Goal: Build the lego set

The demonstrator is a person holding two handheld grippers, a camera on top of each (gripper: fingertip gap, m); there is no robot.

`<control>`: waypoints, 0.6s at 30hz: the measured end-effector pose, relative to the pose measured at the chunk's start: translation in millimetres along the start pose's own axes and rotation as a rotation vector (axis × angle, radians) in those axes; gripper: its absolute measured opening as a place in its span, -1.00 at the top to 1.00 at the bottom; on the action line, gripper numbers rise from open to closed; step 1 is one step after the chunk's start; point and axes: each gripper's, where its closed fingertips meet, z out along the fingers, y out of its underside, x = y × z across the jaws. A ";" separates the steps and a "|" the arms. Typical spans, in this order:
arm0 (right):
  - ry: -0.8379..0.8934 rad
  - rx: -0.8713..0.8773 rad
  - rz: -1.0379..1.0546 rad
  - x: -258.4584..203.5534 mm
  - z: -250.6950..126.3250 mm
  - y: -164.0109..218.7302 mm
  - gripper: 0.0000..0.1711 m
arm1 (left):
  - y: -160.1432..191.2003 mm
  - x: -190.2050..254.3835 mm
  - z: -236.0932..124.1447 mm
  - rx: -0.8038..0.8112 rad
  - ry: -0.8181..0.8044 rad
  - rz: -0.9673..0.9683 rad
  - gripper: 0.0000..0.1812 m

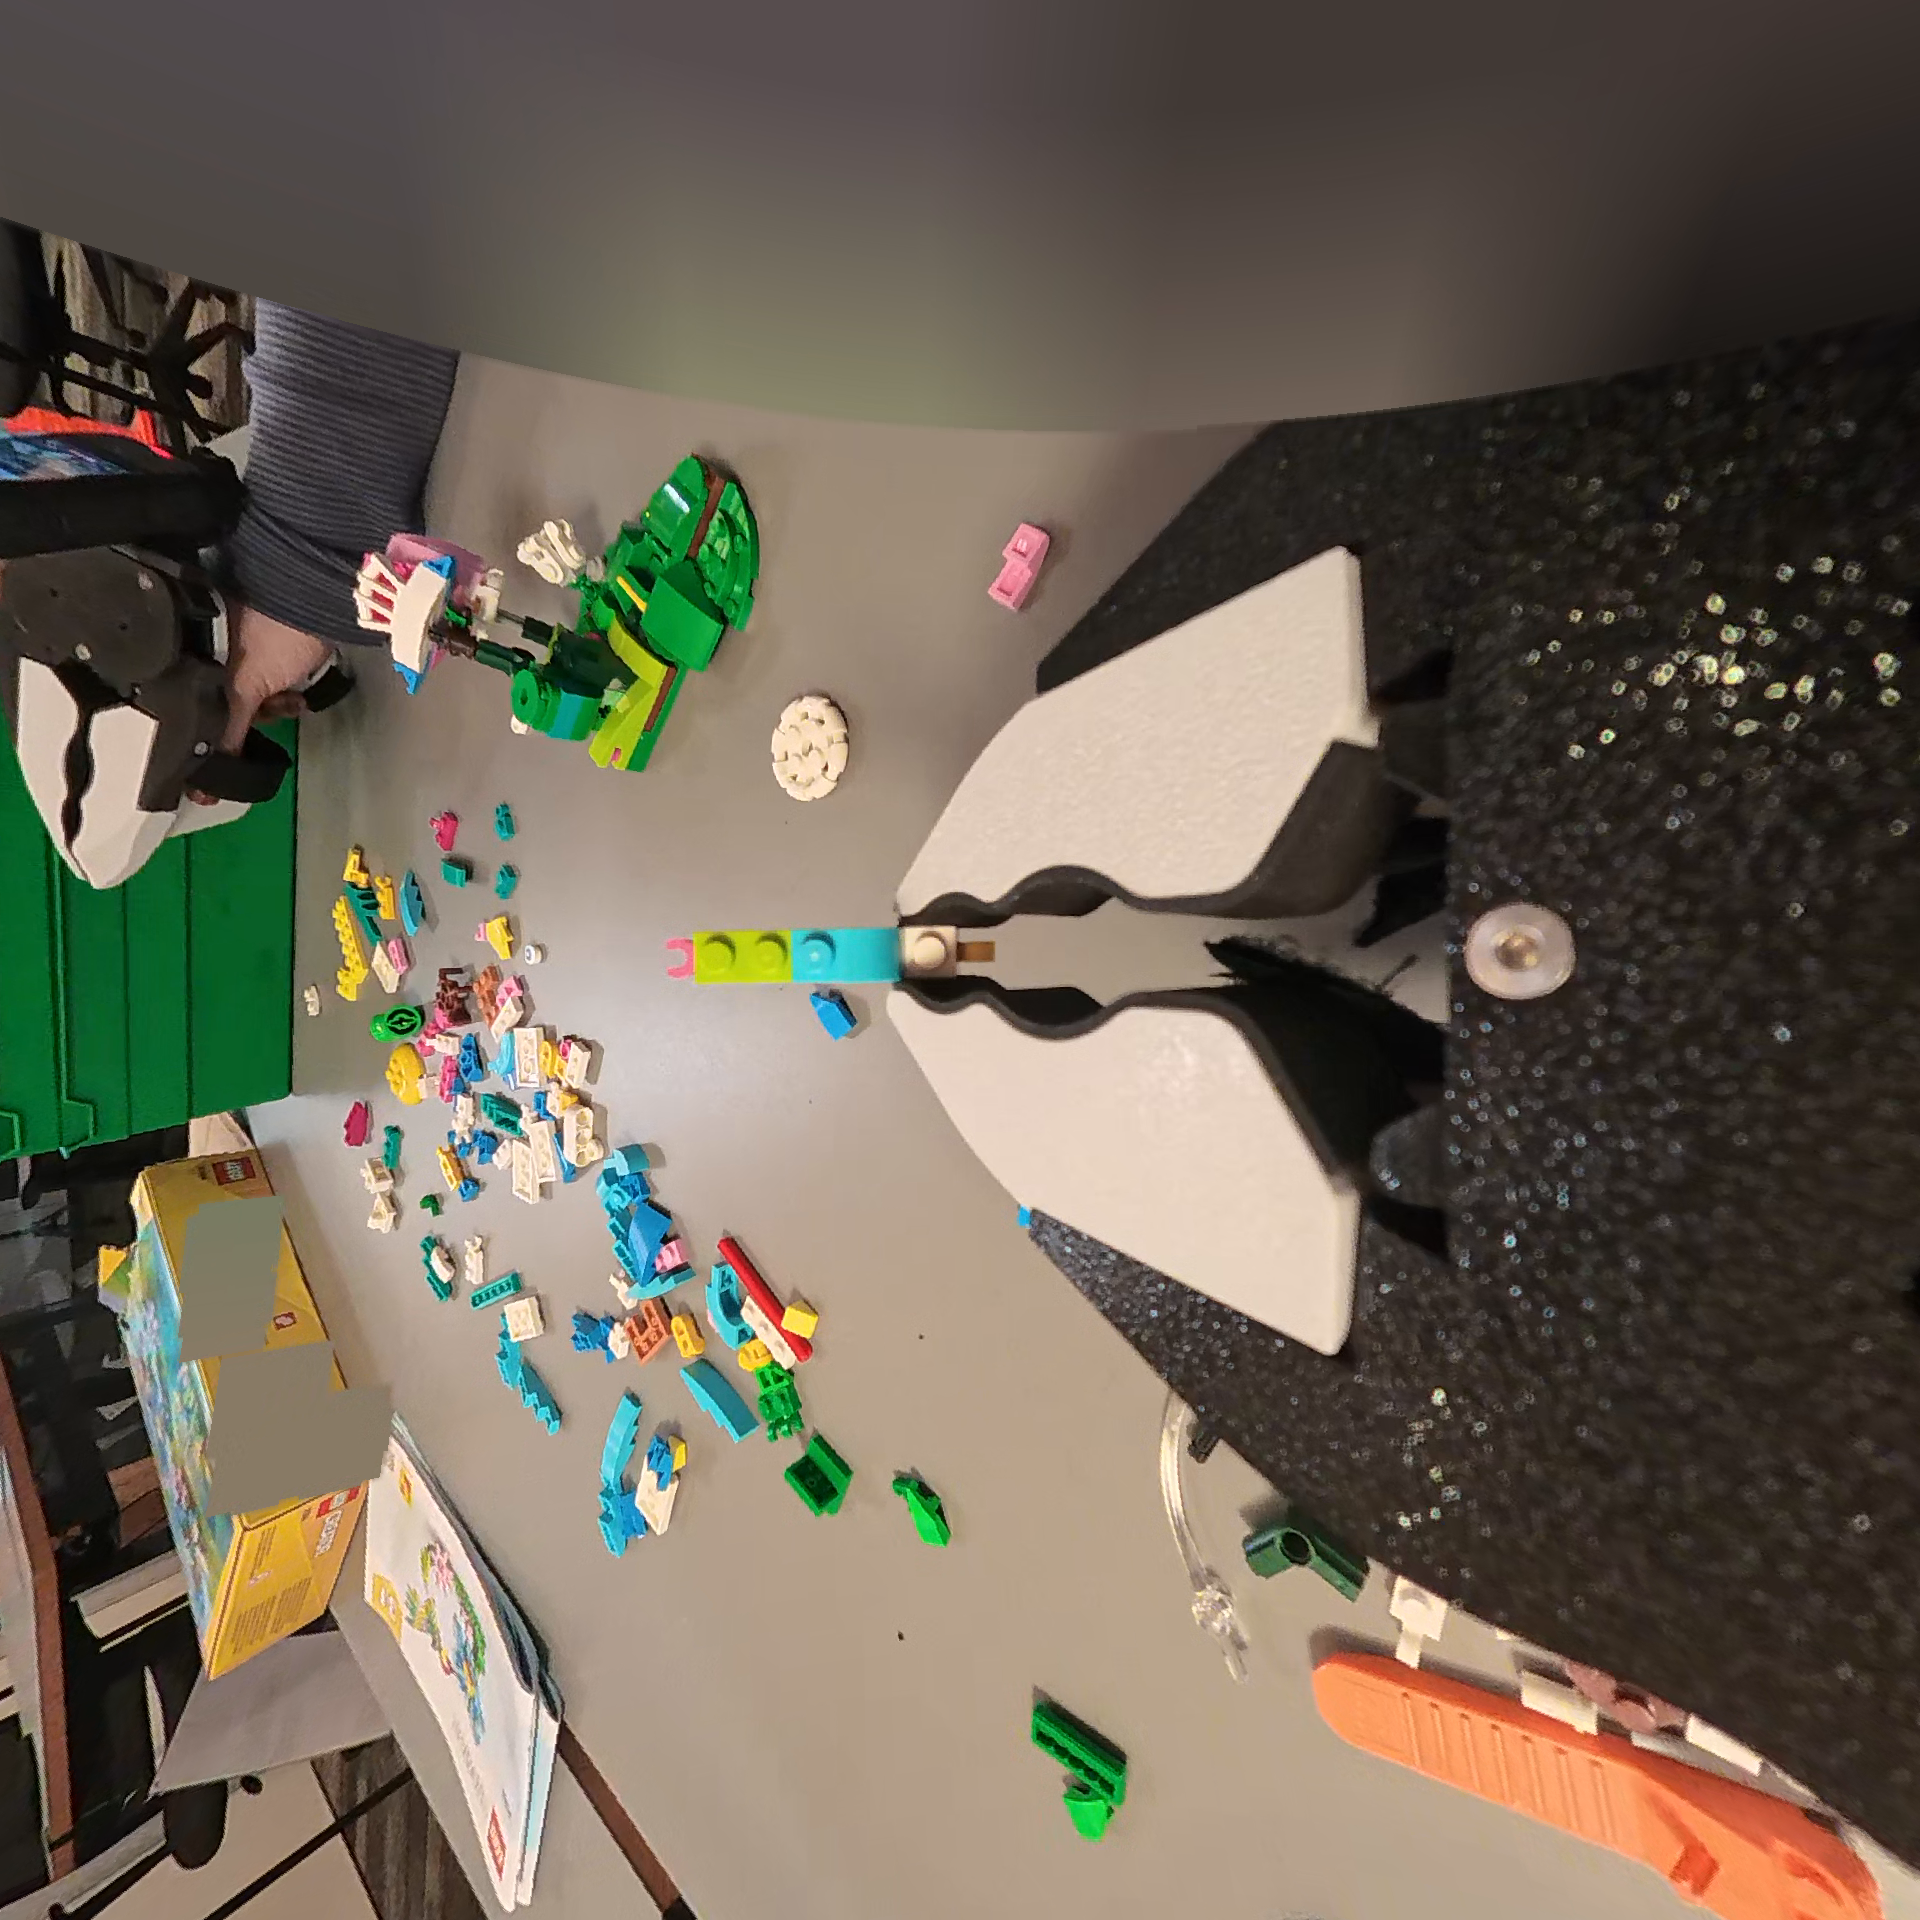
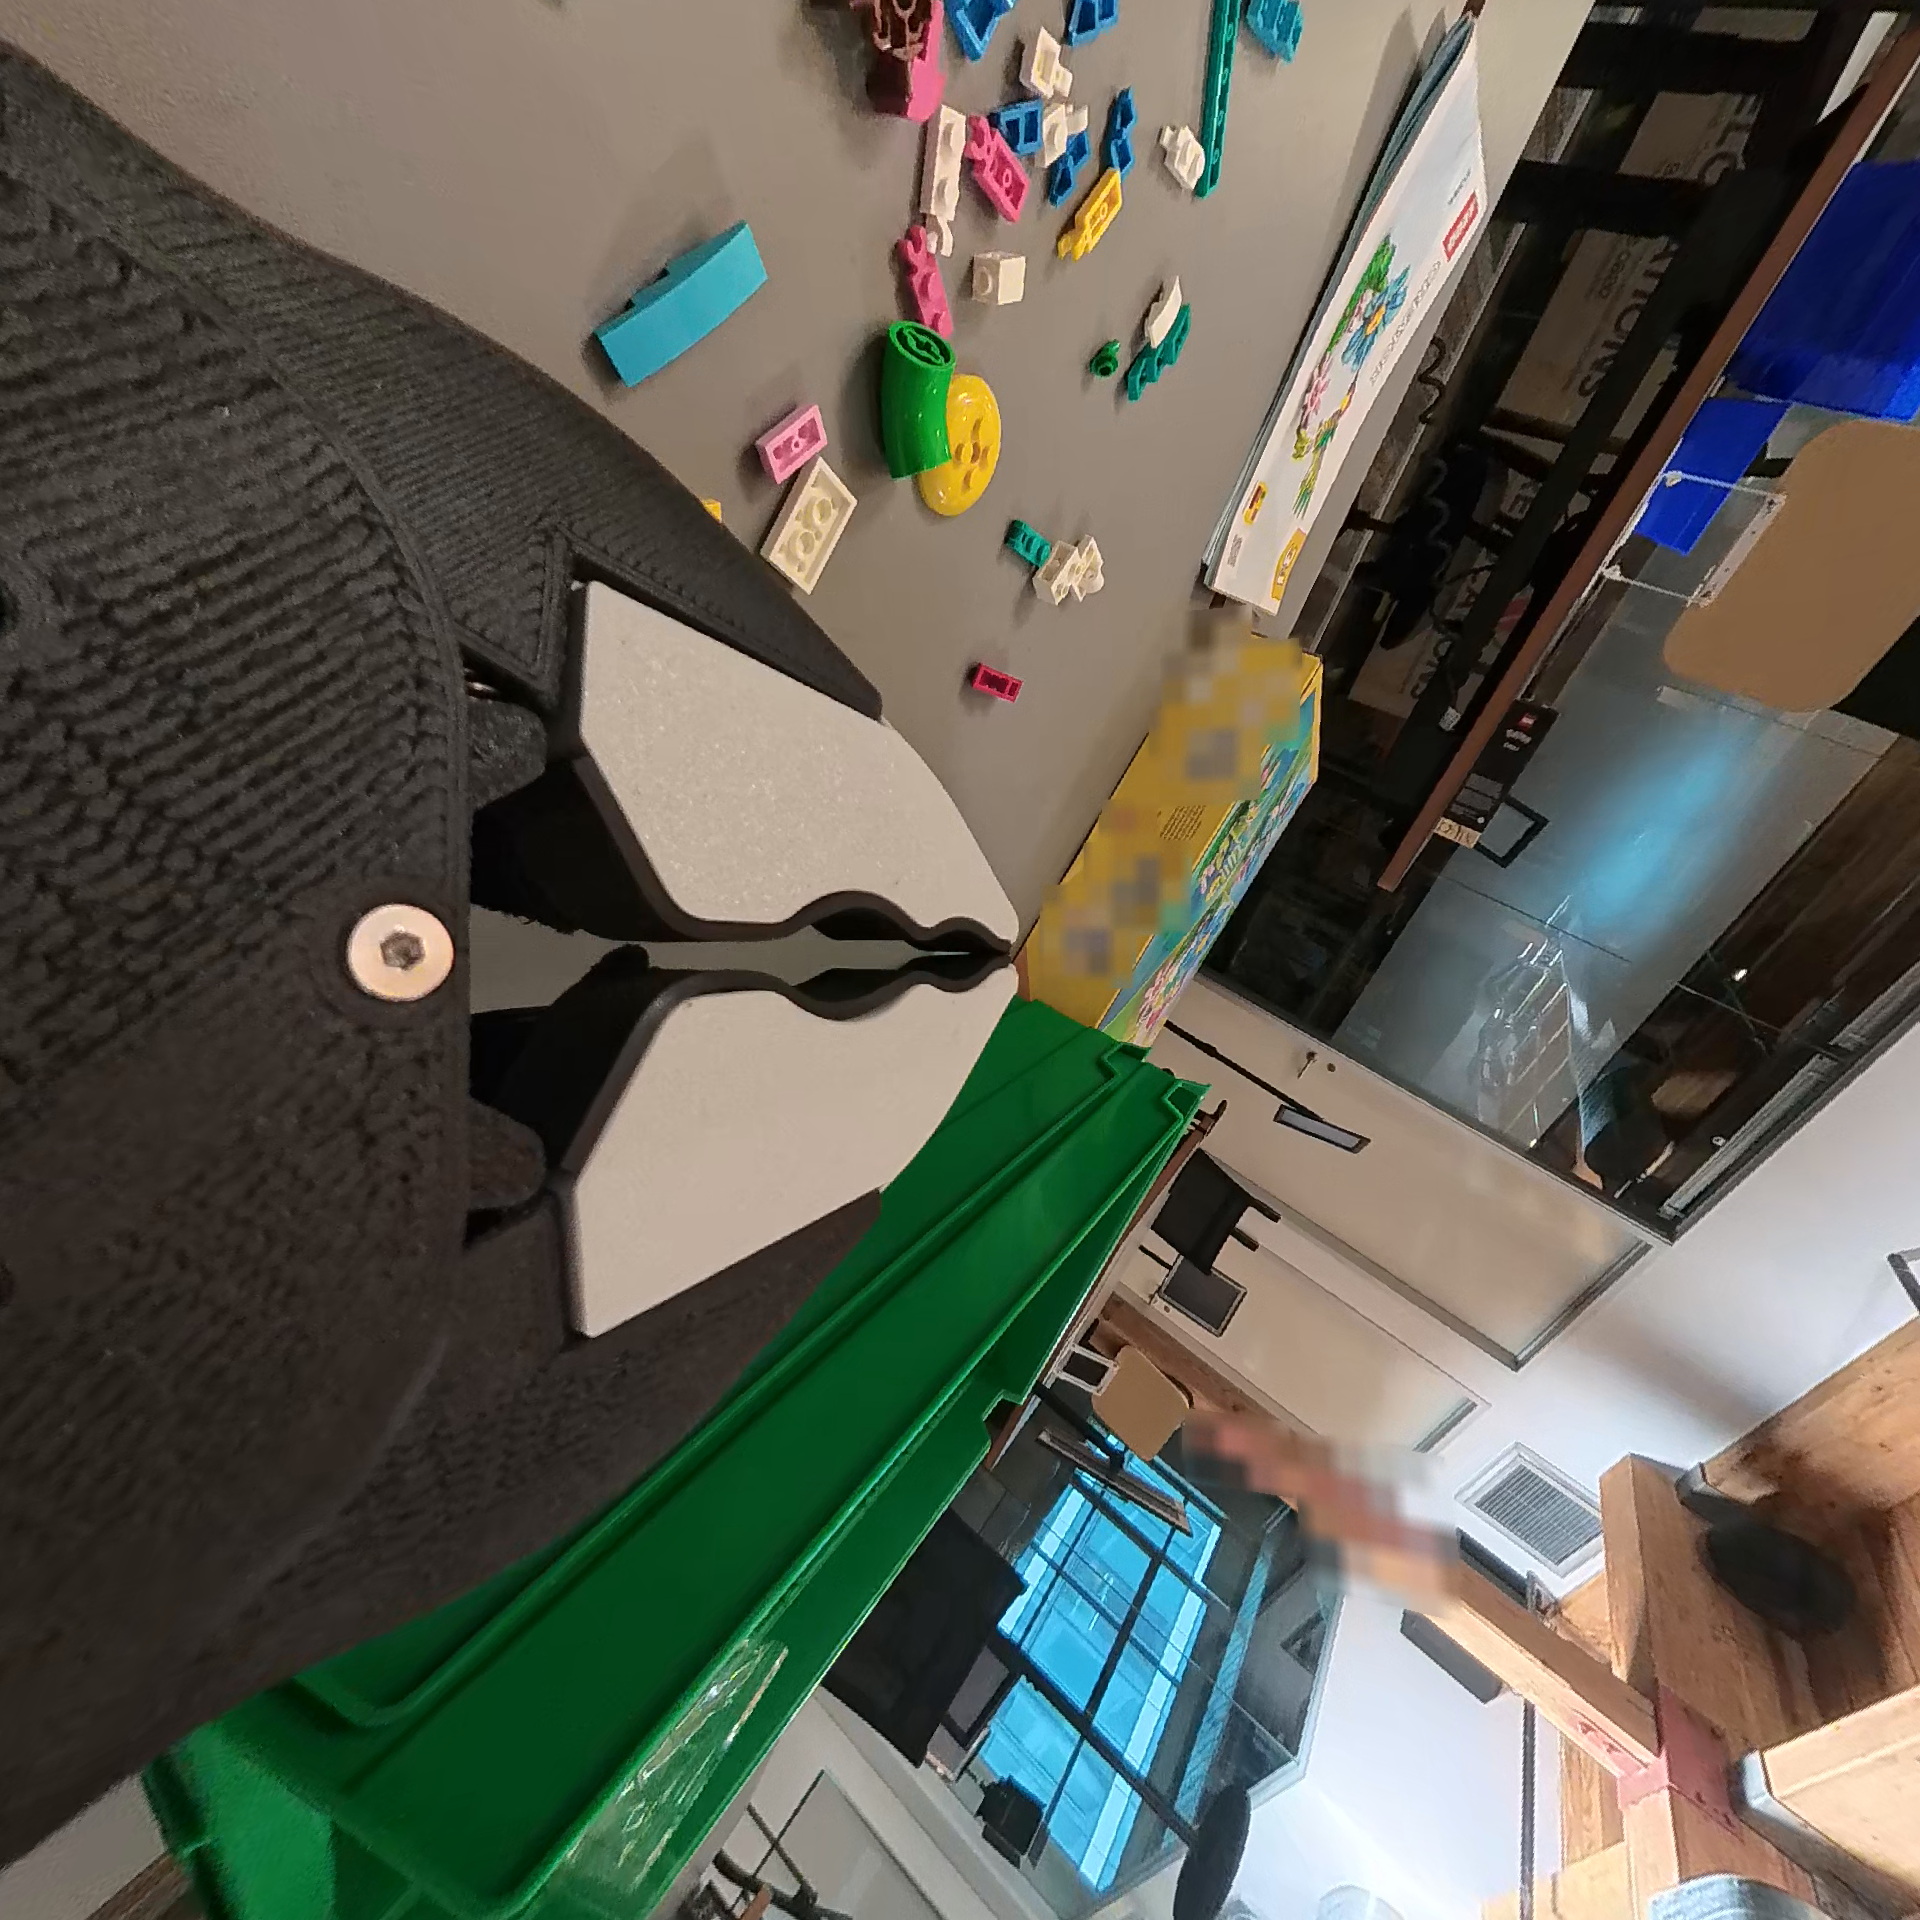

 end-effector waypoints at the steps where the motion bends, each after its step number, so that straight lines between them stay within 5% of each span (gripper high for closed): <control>1: -0.001 0.000 0.001 0.0 0.3 0.1 1.00 | -0.2 -0.5 -0.2 0.002 -0.003 0.003 0.91; 5: -0.007 0.007 0.002 -0.8 0.7 -1.1 1.00 | -13.3 -11.7 -10.4 0.081 -0.083 0.041 0.91; 9: -0.012 0.015 -0.002 -1.7 0.2 -2.3 1.00 | -42.4 -48.1 -51.5 0.251 -0.356 0.108 0.91; 12: -0.015 0.016 0.006 -1.6 -0.1 -1.7 1.00 | -48.3 -87.7 -95.6 0.362 -0.596 0.016 0.91; 18: -0.030 0.029 0.002 -4.4 -2.1 -3.9 1.00 | -39.2 -126.6 -149.7 0.435 -0.756 -0.100 0.91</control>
